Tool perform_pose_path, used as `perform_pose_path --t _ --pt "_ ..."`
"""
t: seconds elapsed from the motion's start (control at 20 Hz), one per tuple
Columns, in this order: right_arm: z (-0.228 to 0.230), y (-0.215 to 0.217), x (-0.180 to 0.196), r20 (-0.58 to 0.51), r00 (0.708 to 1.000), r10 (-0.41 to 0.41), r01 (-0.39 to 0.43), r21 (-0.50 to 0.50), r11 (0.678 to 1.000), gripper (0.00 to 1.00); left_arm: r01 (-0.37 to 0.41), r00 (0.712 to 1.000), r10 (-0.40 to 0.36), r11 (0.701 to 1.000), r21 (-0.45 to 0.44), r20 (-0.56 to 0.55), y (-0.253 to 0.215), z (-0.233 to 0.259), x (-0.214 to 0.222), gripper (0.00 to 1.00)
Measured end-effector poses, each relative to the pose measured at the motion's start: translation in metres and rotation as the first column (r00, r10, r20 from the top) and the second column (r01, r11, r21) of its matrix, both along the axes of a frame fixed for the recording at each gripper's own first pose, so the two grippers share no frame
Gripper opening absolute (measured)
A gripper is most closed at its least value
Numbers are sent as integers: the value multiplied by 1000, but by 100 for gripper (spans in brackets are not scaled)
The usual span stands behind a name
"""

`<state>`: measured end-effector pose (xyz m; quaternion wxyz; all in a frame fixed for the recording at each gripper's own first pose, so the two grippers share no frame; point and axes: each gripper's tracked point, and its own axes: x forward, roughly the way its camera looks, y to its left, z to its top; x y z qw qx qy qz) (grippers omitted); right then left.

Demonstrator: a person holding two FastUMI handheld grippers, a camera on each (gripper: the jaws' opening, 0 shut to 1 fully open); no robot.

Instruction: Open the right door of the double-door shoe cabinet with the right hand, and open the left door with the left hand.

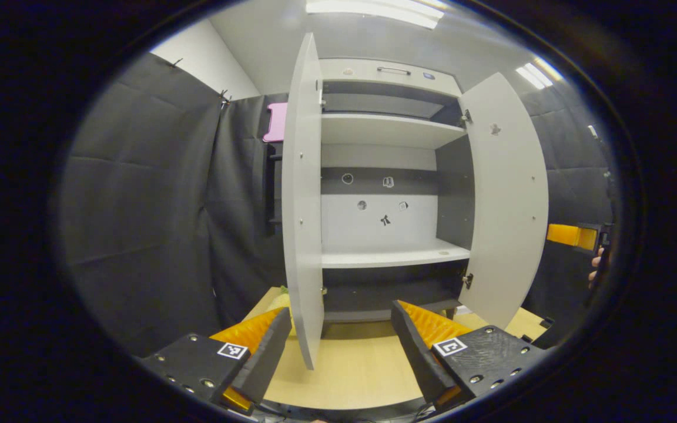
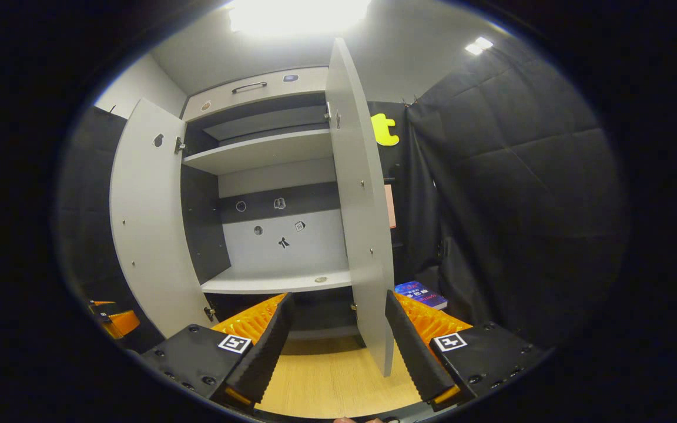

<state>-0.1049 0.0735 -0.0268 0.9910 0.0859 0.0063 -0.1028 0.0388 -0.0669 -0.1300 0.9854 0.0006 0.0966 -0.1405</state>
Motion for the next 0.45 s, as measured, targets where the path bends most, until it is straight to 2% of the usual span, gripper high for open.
perform_pose_path --t 0.15,0.2,0.3,0.45 --pt "-1 9 5 6 1000 11 -11 28 1000 97 11 1000 -11 1000 -4 10 -1 4 1 98" --pt "-3 11 6 8 1000 12 -12 34 999 96 15 1000 -15 1000 -3 19 -1 5 0 100" --pt "-2 13 9 16 1000 11 -11 36 999 97 19 999 -19 1000 2 47 -2 9 1 98" --pt "-3 12 8 23 1000 8 -8 27 1000 97 34 997 -33 999 -11 72 -5 14 0 100"
